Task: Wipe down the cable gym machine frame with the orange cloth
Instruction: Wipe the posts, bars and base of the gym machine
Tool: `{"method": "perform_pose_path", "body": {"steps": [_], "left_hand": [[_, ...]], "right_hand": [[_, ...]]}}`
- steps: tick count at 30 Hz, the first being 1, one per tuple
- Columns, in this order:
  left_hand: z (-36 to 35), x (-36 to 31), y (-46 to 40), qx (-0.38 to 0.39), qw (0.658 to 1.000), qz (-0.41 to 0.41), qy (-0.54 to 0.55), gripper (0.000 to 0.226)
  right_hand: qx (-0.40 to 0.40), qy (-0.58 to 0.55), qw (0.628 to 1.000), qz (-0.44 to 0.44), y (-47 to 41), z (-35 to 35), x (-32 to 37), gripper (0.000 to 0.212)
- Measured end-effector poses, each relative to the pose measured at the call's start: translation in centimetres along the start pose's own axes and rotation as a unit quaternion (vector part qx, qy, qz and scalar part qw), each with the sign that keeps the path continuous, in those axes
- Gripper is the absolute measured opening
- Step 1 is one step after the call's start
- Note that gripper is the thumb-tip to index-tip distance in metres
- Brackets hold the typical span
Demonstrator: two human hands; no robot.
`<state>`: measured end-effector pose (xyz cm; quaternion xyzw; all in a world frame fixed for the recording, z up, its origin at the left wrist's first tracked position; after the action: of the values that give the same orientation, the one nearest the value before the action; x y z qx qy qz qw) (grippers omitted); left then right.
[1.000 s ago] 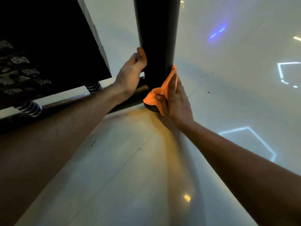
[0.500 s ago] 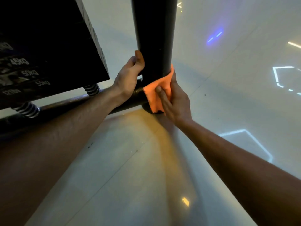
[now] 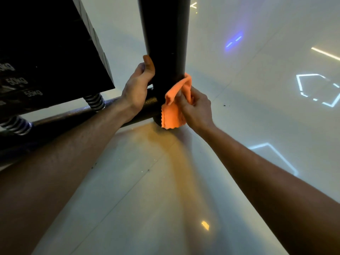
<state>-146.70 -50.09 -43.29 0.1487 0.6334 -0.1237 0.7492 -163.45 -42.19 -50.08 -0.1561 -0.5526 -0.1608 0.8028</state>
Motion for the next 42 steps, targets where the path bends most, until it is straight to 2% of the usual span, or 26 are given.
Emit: {"method": "perform_pose_path", "body": {"steps": [2, 4, 7, 8, 10, 12, 13, 15, 17, 22, 25, 29, 32, 35, 38, 40, 42], "left_hand": [[0.0, 0.1, 0.0, 0.005, 1.0, 0.003, 0.001, 0.047], [0.0, 0.0, 0.1, 0.006, 1.0, 0.001, -0.003, 0.047], [0.1, -0.2, 0.2, 0.007, 1.0, 0.0, -0.014, 0.051], [0.2, -0.4, 0.3, 0.009, 1.0, 0.003, -0.019, 0.051], [0.3, -1.0, 0.5, 0.015, 1.0, 0.003, -0.027, 0.046], [0.5, -1.6, 0.9, 0.021, 0.999, 0.006, -0.041, 0.04], [0.5, -1.9, 1.2, 0.022, 0.999, 0.008, -0.047, 0.041], [0.8, -2.3, 1.5, 0.016, 0.999, 0.018, -0.046, 0.048], [1.0, -2.5, 1.7, 0.009, 0.999, 0.027, -0.043, 0.052], [0.7, -2.9, 1.5, 0.007, 0.998, -0.004, -0.063, 0.043], [1.0, -2.4, 1.3, 0.011, 0.997, -0.016, -0.071, 0.042], [1.2, -1.5, 1.1, 0.02, 0.998, -0.016, -0.057, 0.045], [1.1, -1.2, 1.1, 0.023, 0.999, -0.014, -0.041, 0.045], [1.1, -0.2, 1.2, 0.022, 1.0, -0.006, -0.005, 0.044], [1.2, 0.7, 1.2, 0.02, 1.0, -0.002, 0.016, 0.05], [1.2, 0.8, 1.2, 0.023, 1.0, -0.002, 0.017, 0.051], [1.2, 0.7, 1.3, 0.027, 0.999, 0.001, 0.026, 0.049]], "right_hand": [[0.005, 0.025, 1.0, 0.007, 0.0, 0.7, -0.1, 0.05], [0.003, 0.002, 1.0, -0.011, 0.3, 0.9, 0.6, 0.046], [-0.054, -0.02, 0.998, -0.032, 0.4, 0.5, 2.7, 0.05], [-0.084, 0.019, 0.996, -0.004, 0.7, 0.4, 3.5, 0.047], [-0.118, 0.083, 0.987, 0.071, 1.5, 1.1, 4.1, 0.021], [-0.123, 0.147, 0.971, 0.143, 2.9, 1.3, 4.1, 0.06], [-0.13, 0.173, 0.959, 0.182, 3.6, 1.3, 4.2, 0.072], [-0.127, 0.205, 0.937, 0.251, 4.9, 0.0, 5.4, 0.072], [-0.09, 0.25, 0.918, 0.294, 4.6, -2.4, 6.2, 0.07], [-0.081, 0.31, 0.898, 0.301, 3.5, -5.7, 2.2, 0.072], [-0.047, 0.318, 0.908, 0.269, 4.7, -6.0, -0.6, 0.075], [-0.073, 0.256, 0.932, 0.246, 4.5, -5.9, 1.9, 0.071], [-0.115, 0.238, 0.933, 0.247, 3.4, -5.8, 3.4, 0.069], [-0.077, 0.258, 0.925, 0.268, 4.1, -6.0, 0.7, 0.074], [-0.022, 0.262, 0.933, 0.245, 5.0, -5.7, -2.0, 0.077], [-0.017, 0.221, 0.948, 0.226, 5.3, -5.6, -1.5, 0.074], [-0.046, 0.154, 0.963, 0.215, 5.1, -5.8, 0.2, 0.073]]}}
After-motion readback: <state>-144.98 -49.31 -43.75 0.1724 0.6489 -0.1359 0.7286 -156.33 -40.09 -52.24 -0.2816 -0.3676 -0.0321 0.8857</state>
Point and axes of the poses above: each hand's wrist, its own y-axis away from the middle knuckle, its own z-axis out of the back of the hand, x = y × z, the point moved 5 cm from there along -y, towards the middle knuckle
